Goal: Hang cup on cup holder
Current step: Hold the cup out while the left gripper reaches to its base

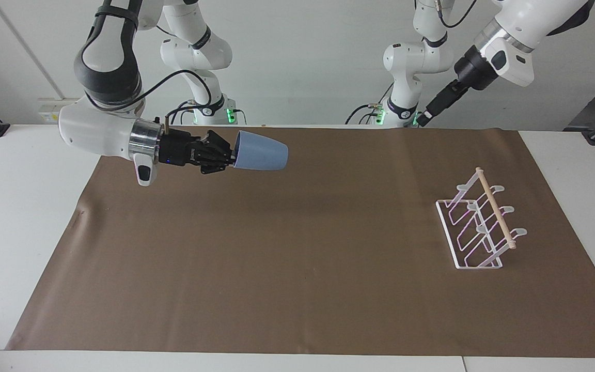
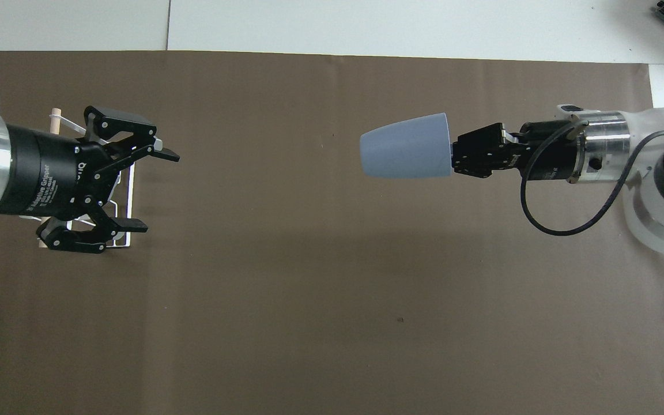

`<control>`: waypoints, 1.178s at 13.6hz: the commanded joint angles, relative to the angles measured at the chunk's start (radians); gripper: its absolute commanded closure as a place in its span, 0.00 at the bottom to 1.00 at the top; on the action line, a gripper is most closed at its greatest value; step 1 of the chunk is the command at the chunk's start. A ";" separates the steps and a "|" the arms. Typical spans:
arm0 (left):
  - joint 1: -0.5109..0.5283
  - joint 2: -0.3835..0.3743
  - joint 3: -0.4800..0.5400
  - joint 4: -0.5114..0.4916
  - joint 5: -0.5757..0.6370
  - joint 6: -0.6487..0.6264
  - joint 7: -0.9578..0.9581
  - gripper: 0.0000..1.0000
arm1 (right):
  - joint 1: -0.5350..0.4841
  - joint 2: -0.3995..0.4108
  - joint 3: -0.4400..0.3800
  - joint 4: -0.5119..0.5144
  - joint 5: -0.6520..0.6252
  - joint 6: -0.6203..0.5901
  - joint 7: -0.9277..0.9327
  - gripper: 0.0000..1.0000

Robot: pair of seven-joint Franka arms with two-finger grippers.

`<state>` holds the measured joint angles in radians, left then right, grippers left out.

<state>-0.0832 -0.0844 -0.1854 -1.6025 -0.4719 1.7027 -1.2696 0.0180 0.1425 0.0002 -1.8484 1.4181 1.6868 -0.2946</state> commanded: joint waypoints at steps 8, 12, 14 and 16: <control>-0.142 0.006 0.004 -0.054 -0.147 0.299 -0.644 0.00 | 0.069 -0.098 0.001 -0.152 0.176 0.071 0.058 1.00; -0.144 0.138 -0.051 0.047 -0.221 0.296 -0.816 0.00 | 0.091 -0.100 0.001 -0.155 0.177 0.079 0.077 1.00; -0.164 0.155 -0.059 0.056 -0.223 0.302 -0.838 0.00 | 0.100 -0.104 0.001 -0.161 0.176 0.088 0.077 1.00; -0.178 0.201 -0.059 0.075 -0.225 0.313 -0.856 0.00 | 0.105 -0.104 0.001 -0.163 0.177 0.093 0.077 1.00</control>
<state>-0.2390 0.0645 -0.2517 -1.5745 -0.6821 2.0069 -2.0906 0.1145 0.0739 0.0003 -1.9751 1.5675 1.7500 -0.2330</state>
